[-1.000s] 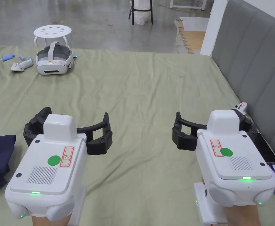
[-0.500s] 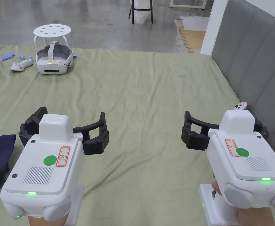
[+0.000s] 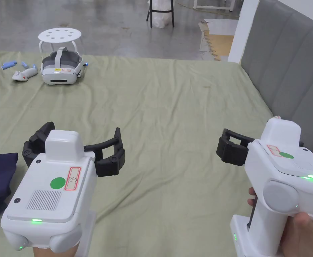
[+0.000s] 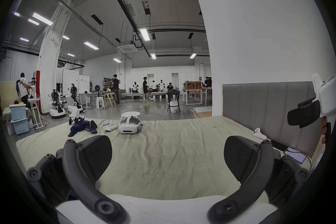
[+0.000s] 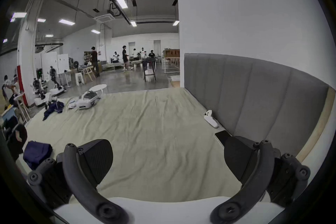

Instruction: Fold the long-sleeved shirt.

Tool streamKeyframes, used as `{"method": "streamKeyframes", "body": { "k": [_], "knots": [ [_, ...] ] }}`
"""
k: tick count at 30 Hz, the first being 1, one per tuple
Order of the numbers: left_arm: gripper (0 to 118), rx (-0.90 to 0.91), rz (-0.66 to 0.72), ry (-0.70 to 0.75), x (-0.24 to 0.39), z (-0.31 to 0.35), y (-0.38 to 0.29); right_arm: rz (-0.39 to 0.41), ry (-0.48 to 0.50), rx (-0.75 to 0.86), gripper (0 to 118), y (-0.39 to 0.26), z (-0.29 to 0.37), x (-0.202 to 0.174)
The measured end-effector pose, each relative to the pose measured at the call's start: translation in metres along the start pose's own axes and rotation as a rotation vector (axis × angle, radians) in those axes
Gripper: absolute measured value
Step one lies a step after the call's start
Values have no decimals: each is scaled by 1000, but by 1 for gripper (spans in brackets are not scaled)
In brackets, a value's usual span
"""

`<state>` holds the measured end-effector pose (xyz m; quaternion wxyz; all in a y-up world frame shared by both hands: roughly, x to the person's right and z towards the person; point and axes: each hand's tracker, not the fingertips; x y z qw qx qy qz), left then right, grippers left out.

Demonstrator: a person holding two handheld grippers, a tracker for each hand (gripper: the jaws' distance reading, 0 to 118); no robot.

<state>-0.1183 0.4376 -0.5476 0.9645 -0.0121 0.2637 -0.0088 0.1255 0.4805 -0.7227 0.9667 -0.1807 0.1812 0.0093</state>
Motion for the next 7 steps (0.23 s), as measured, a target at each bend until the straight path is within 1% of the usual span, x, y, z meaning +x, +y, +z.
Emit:
{"method": "streamKeyframes", "body": {
  "k": [1, 2, 4, 5, 7],
  "knots": [
    [111, -1, 2, -1, 0, 0, 0, -32, -7, 19, 118, -2, 2, 1],
    [111, -2, 2, -1, 0, 0, 0, -47, -2, 54, 118, -4, 5, 2],
    [111, -4, 0, -1, 0, 0, 0, -11, 31, 38, 118, 0, 7, 4],
    [111, -3, 0, -1, 0, 0, 0, -6, 34, 41, 118, 2, 8, 4],
    [111, -5, 2, -1, 0, 0, -1, 4, 51, 90, 118, 1, 10, 7]
  ]
}}
